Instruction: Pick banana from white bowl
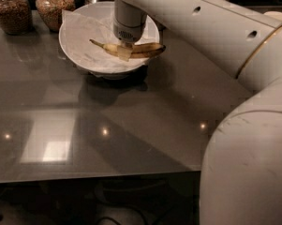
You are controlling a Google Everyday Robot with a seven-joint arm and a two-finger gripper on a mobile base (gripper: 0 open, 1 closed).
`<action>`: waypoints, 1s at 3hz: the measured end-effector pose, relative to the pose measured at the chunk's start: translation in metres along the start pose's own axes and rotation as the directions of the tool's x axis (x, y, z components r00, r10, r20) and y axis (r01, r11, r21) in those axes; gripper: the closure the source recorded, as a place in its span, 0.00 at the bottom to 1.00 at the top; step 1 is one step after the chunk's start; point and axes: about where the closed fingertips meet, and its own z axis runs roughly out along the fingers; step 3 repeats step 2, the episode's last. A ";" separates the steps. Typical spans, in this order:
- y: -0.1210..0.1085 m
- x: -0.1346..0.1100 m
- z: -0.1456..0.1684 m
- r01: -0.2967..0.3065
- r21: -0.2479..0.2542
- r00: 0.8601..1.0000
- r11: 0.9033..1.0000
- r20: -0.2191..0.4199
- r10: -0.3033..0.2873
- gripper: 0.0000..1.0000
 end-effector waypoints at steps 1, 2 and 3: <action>0.012 -0.002 -0.037 0.028 0.023 0.987 0.999 0.161 -0.031 1.00; 0.030 0.005 -0.083 0.050 0.061 0.936 0.997 0.346 -0.068 1.00; 0.030 0.005 -0.083 0.050 0.061 0.936 0.997 0.346 -0.068 1.00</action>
Offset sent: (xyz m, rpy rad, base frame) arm -0.1176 -0.0561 0.1155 0.5688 -0.2009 0.2401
